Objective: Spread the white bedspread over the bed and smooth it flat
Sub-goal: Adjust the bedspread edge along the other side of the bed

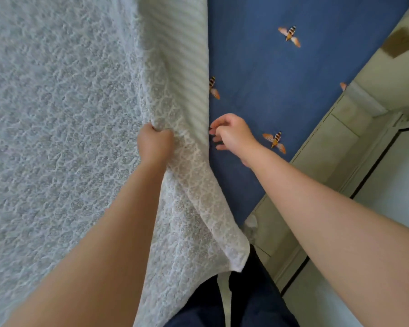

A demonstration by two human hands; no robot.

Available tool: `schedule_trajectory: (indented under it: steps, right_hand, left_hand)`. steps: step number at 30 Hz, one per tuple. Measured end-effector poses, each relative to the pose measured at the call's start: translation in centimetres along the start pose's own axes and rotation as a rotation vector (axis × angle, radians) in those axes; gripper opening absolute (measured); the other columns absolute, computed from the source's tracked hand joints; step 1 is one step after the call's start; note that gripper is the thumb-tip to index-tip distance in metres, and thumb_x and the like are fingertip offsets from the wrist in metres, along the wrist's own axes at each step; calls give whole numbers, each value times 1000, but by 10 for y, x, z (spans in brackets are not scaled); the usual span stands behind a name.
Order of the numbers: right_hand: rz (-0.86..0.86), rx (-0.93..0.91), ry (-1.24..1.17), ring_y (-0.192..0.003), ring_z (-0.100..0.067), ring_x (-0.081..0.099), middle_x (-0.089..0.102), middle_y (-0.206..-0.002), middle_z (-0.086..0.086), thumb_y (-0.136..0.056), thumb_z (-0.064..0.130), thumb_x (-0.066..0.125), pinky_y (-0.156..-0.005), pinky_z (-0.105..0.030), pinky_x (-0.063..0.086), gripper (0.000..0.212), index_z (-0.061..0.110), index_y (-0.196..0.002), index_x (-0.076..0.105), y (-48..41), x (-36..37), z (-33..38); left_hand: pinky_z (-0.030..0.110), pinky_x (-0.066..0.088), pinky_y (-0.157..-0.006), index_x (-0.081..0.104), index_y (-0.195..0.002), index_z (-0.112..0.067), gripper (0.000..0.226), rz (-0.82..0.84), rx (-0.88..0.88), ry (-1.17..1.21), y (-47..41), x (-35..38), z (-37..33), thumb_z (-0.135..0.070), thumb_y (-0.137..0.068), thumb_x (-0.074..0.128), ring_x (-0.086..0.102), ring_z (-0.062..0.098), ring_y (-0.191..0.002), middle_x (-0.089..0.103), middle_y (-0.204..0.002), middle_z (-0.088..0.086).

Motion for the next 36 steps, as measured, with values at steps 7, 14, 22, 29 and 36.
schedule_trajectory:
  steps: [7, 14, 22, 29, 36]
  right_hand:
    - [-372, -503, 789, -115, -22, 39, 37, -128, -3, -73, 26, 74, -89, -31, 39, 57, 16, -120, 44, -1, 42, 59]
    - [107, -363, 844, -123, -27, 39, 43, -130, -9, -82, 53, 60, -102, -36, 38, 61, 15, -128, 48, -10, 120, 46]
    - [213, -167, 465, -97, -14, 52, 52, -111, 9, -76, 66, 60, -81, -31, 45, 66, 25, -127, 51, -24, 131, 76]
    - [329, -292, 634, -118, -20, 51, 55, -123, 1, -85, 39, 59, -98, -38, 45, 39, 24, -121, 57, -34, 112, 58]
    - [249, -541, 1066, -136, -18, 19, 22, -146, 3, -52, 74, 70, -107, -44, 21, 110, 36, -143, 22, 4, 67, 16]
  left_hand:
    - [34, 38, -60, 48, -112, -6, 25, -301, -196, -64, -14, -97, 72, -7, -89, 36, 52, 28, -78, 54, -92, 8]
    - [38, 40, -94, 39, -127, -14, 44, -538, -116, -235, -17, -144, 74, -3, -87, 52, 41, 31, -121, 38, -133, 14]
    - [39, 37, -98, 56, -121, -16, 41, -464, 295, -395, 16, -82, 33, 0, -84, 52, 42, 28, -118, 47, -128, 8]
    - [38, 35, -93, 58, -119, -15, 37, -350, 346, -544, 12, -37, 9, -7, -84, 51, 46, 27, -112, 50, -128, 6]
    - [37, 44, -70, 57, -88, -12, 32, -378, 261, -563, -18, -44, -37, -43, -91, 47, 55, 27, -88, 52, -92, 2]
Point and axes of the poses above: each hand's wrist, its own y-axis away from the middle knuckle, its own x-axis out of the palm, z = x × y, the point moved 8 cm from there along -y, towards the middle knuckle
